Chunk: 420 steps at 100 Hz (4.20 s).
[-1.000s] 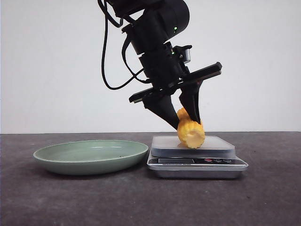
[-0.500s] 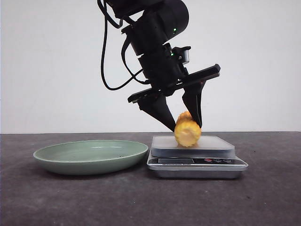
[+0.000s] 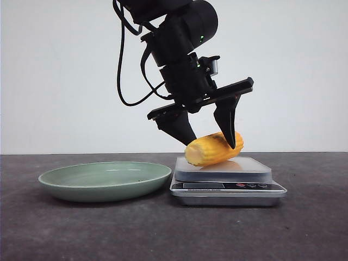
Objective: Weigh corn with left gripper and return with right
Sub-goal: 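Carry the corn with the left gripper onto the scale and lower it, then open the left gripper and lift it away from the corn, then lower the right gripper onto the corn on the scale and grasp it, then carry the corn with the right gripper back over the plate and lower it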
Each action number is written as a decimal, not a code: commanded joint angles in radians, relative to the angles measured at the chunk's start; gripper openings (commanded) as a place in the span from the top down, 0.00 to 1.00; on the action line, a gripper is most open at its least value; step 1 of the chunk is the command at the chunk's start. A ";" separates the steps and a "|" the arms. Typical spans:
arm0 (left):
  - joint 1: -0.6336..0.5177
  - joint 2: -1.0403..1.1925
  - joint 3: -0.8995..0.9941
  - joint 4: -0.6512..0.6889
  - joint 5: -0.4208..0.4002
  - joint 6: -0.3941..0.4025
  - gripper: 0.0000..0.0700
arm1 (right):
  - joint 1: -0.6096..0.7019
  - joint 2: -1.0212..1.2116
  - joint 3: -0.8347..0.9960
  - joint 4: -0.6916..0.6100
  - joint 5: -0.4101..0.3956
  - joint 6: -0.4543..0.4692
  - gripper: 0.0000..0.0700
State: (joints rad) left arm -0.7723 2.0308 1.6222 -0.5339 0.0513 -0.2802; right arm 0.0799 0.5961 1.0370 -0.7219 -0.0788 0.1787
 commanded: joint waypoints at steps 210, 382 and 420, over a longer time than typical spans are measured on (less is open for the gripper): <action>0.401 -1.371 0.142 -0.889 -0.457 0.140 0.32 | 0.211 0.257 0.018 0.139 -0.068 -0.022 0.03; 0.401 -1.819 -0.428 -0.909 -0.391 -0.064 0.32 | 0.518 1.064 0.018 0.467 0.131 0.170 1.00; 0.401 -1.819 -0.428 -0.909 -0.395 -0.061 0.32 | 0.539 1.005 0.057 0.474 0.129 0.146 1.00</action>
State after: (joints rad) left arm -0.3687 0.2146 1.1812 -1.4200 -0.3412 -0.3370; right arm 0.6037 1.6302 1.0504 -0.2577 0.0525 0.3389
